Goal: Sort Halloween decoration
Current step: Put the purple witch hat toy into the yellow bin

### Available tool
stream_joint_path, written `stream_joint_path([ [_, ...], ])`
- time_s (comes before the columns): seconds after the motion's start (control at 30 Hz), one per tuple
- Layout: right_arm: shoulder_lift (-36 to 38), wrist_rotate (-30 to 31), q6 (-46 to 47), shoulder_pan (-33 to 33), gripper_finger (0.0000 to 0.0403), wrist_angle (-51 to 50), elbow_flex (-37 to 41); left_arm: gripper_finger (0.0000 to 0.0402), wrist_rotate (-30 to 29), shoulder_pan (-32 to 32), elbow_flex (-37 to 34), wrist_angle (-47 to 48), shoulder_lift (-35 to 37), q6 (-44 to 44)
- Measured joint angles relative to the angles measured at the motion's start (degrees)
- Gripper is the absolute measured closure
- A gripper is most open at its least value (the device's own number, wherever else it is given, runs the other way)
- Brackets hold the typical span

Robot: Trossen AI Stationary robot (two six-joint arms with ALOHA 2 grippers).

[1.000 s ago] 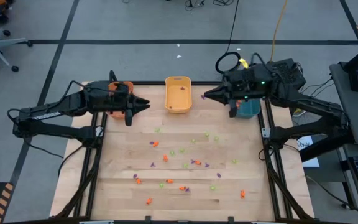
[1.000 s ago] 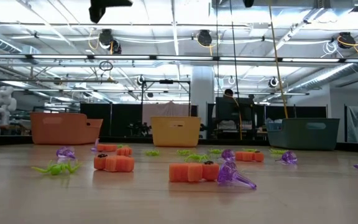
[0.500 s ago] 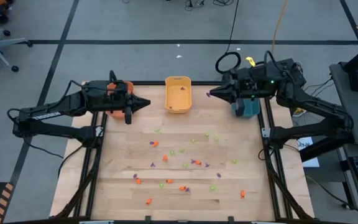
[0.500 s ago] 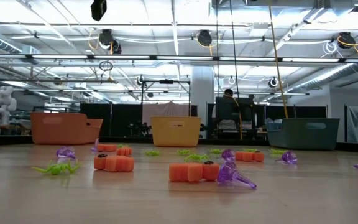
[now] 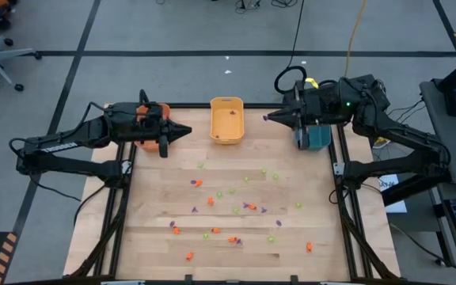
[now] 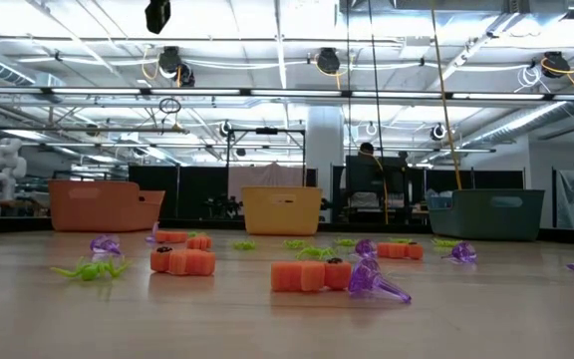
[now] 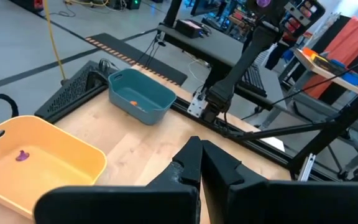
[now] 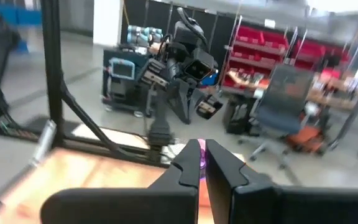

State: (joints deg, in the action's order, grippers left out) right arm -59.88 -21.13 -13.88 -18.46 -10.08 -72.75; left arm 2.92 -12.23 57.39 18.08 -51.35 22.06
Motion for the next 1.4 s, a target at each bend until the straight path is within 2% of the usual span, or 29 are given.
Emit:
stream_joint_path([
  [0.2,-0.22,4.63,-10.66,0.02,0.0403,4.49,0.0,0.0391,-2.08,0.0,0.0,0.01,0.0,-1.34],
  [0.37,-0.22,4.8,-17.23,0.0,0.0403,6.81,0.0,0.0391,-4.65,0.0,0.0,-0.02,0.0,-3.07],
  [0.97,-0.26,4.35,-18.3,0.17,0.0403,6.42,0.0,0.0391,-5.25,0.0,0.0,-0.15,0.0,-2.86],
  [1.4,-0.26,4.29,-15.75,0.17,0.0403,3.81,0.02,0.0391,-5.08,0.0,0.0,-1.03,0.0,1.17],
])
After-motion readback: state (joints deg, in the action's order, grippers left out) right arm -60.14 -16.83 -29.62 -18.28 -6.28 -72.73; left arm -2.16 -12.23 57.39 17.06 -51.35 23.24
